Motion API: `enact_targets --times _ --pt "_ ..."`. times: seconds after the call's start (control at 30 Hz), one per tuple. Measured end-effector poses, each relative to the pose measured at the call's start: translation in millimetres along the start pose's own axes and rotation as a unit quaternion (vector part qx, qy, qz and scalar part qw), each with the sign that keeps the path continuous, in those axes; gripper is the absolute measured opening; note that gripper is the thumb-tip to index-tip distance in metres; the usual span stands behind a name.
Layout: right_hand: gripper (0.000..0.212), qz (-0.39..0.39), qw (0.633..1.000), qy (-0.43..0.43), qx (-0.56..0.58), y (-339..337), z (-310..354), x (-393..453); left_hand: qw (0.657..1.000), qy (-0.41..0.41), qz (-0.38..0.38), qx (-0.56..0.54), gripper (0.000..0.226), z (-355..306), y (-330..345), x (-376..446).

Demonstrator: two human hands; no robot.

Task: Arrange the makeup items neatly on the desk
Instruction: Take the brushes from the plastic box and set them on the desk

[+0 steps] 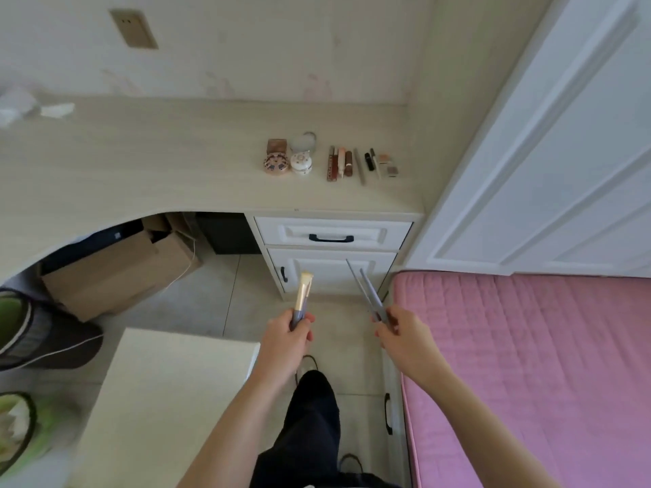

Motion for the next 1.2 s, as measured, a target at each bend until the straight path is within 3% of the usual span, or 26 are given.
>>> enact_targets --times 0.27,0.47,0.6,0.97,1.2 --pt "0.008 -0.018 0.996 -0.012 -0.085 -9 64 112 0.999 0.036 0.031 0.025 0.019 -81 -22 120" --pt "0.01 -0.037 0.999 0.028 -0.013 -25 88 169 0.996 0.034 0.071 0.031 0.016 -128 -10 186" --pt "0.011 -0.057 0.995 0.06 0.048 -43 93 202 0.994 0.025 0.099 0.026 0.017 -153 7 220" --pt "0.011 -0.052 0.993 0.101 0.008 -105 86 313 0.99 -0.027 0.136 0.023 0.017 -212 75 307" --pt "0.013 -0.099 0.984 0.146 -0.002 -147 75 363 0.978 -0.096 0.186 -0.016 0.012 -228 134 343"
Point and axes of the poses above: each hand's wrist, its own x-axis towards the middle knuckle, its own y-axis out of the palm, z = x × y, the point moved 8 cm from there along x, towards the middle knuckle, and after that the axes turned 2 degrees about -y, right-handed, at the moved point
